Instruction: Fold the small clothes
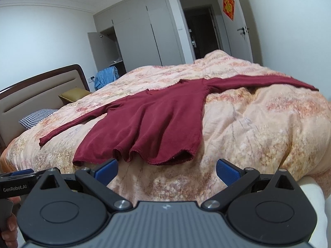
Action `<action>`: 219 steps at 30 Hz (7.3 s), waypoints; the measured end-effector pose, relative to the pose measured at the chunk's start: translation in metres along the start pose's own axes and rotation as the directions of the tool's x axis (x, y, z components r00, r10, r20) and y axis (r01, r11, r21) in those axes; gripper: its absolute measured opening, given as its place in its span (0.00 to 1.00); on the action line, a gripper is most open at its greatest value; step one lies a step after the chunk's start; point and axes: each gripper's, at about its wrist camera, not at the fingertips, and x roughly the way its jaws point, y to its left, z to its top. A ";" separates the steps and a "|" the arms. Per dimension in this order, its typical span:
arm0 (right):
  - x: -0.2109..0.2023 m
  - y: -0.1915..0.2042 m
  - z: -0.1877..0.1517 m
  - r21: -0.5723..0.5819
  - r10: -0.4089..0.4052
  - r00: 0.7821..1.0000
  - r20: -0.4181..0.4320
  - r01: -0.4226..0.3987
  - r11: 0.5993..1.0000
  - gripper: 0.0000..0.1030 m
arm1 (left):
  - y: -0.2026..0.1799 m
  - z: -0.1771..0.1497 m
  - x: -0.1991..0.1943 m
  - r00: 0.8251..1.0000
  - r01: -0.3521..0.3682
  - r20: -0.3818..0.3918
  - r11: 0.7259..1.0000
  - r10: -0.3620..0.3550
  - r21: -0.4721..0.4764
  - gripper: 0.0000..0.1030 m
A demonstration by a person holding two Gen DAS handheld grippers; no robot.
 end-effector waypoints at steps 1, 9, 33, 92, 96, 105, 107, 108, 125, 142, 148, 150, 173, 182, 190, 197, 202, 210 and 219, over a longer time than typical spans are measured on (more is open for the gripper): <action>0.001 -0.001 0.000 0.008 0.003 1.000 -0.005 -0.003 1.000 1.00 | -0.001 0.001 0.001 1.000 0.007 -0.006 1.000 -0.007 0.003 0.99; 0.010 -0.004 0.014 -0.030 -0.040 0.999 -0.012 0.040 0.999 1.00 | -0.015 0.027 0.016 1.000 -0.005 -0.020 0.995 0.007 0.097 0.99; 0.117 -0.109 0.091 -0.098 -0.309 0.950 -0.041 0.304 0.948 1.00 | -0.072 0.140 0.208 0.979 0.138 -0.162 0.988 -0.124 0.075 0.99; 0.237 -0.377 0.160 0.747 -0.549 0.833 0.073 0.319 0.583 0.66 | -0.151 0.140 0.410 0.979 0.161 -0.129 0.986 -0.155 0.033 1.00; 0.243 -0.388 0.162 0.754 -0.583 0.813 0.016 0.373 0.540 0.40 | -0.150 0.142 0.409 0.977 0.163 -0.140 0.986 -0.158 0.027 1.00; 0.249 -0.360 0.198 0.524 -0.637 0.768 0.060 0.520 0.675 0.09 | -0.114 0.188 0.396 0.948 0.177 -0.242 0.974 -0.207 -0.138 0.99; 0.253 -0.341 0.214 0.429 -0.637 0.762 0.116 0.540 0.724 0.08 | -0.100 0.201 0.386 0.955 0.165 -0.219 0.973 -0.198 -0.162 0.99; 0.257 -0.328 0.224 0.373 -0.631 0.762 0.148 0.548 0.749 0.08 | -0.094 0.207 0.381 0.961 0.155 -0.203 0.974 -0.187 -0.163 0.99; 0.403 0.008 0.255 -0.647 -0.040 0.997 0.068 0.074 0.759 0.08 | 0.026 0.241 0.335 0.996 0.003 -0.086 0.970 -0.025 -0.244 0.99; 0.351 0.027 0.173 -0.734 0.011 0.999 -0.038 -0.035 0.678 0.89 | -0.006 0.201 0.396 0.984 0.073 -0.142 0.975 -0.104 -0.208 1.00; 0.329 -0.053 0.172 -0.568 -0.286 0.957 0.057 0.267 0.779 0.98 | -0.030 0.171 0.425 0.982 -0.023 -0.189 0.996 0.005 -0.092 1.00; 0.331 -0.078 0.165 -0.513 -0.376 0.926 0.038 0.341 0.787 0.98 | -0.036 0.162 0.425 0.986 -0.040 -0.165 0.998 0.031 -0.050 1.00; 0.354 -0.134 0.158 -0.202 -0.566 0.801 0.192 0.597 0.776 1.00 | -0.035 0.153 0.426 0.992 -0.039 -0.122 0.998 0.033 -0.045 1.00; 0.361 -0.135 0.148 -0.206 -0.619 0.771 0.149 0.636 0.744 1.00 | -0.035 0.152 0.424 0.992 -0.037 -0.118 0.998 0.032 -0.045 1.00; 0.345 -0.148 0.144 -0.121 -0.520 0.853 0.040 0.521 0.845 1.00 | -0.032 0.152 0.421 0.995 -0.027 -0.098 0.998 0.021 -0.064 1.00; 0.296 -0.140 0.137 -0.037 -0.394 0.912 0.112 0.400 0.916 1.00 | -0.006 0.170 0.379 0.993 0.023 -0.108 0.986 -0.042 -0.166 1.00; 0.272 -0.111 0.141 -0.078 -0.297 0.945 0.136 0.309 0.948 1.00 | 0.036 0.179 0.323 0.996 -0.020 -0.088 0.981 0.003 -0.191 1.00; 0.253 -0.056 0.135 -0.230 -0.039 0.993 0.109 0.063 0.971 1.00 | 0.164 0.158 0.257 0.955 -0.293 -0.151 0.880 0.254 -0.374 1.00; 0.212 0.000 0.139 -0.357 0.279 0.960 -0.035 -0.273 0.893 1.00 | 0.291 0.112 0.220 0.910 -0.390 -0.188 0.613 0.369 -0.688 0.96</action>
